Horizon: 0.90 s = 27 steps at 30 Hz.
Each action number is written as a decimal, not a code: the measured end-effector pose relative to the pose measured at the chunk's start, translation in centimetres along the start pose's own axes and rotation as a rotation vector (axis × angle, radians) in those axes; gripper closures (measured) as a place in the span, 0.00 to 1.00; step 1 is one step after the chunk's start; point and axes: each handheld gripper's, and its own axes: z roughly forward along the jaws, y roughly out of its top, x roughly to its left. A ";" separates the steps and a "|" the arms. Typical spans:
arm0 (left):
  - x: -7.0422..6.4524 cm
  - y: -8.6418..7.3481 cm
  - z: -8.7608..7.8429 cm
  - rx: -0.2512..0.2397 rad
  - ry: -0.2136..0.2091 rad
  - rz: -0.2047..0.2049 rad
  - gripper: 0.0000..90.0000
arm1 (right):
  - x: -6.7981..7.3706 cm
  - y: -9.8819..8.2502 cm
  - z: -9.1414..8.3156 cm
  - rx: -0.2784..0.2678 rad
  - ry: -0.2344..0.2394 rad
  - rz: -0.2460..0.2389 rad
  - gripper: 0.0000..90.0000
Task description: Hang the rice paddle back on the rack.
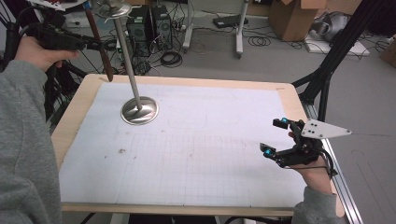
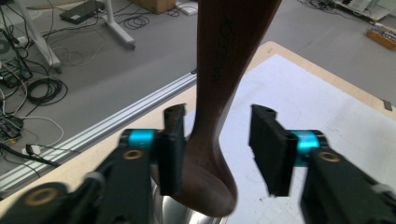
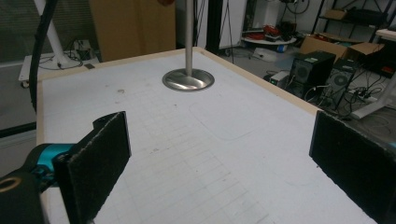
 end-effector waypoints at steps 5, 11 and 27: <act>-0.6 0.1 -0.6 -0.046 0.019 0.038 0.42 | 0.0 0.0 -0.1 -0.002 -0.003 0.002 0.05; -1.3 -0.6 -1.0 -0.065 0.080 0.046 0.28 | 0.0 0.0 0.0 0.000 -0.001 -0.001 0.05; -2.1 -5.8 -2.8 -0.172 0.142 0.016 0.09 | 0.9 0.6 0.7 -0.005 0.010 -0.032 0.04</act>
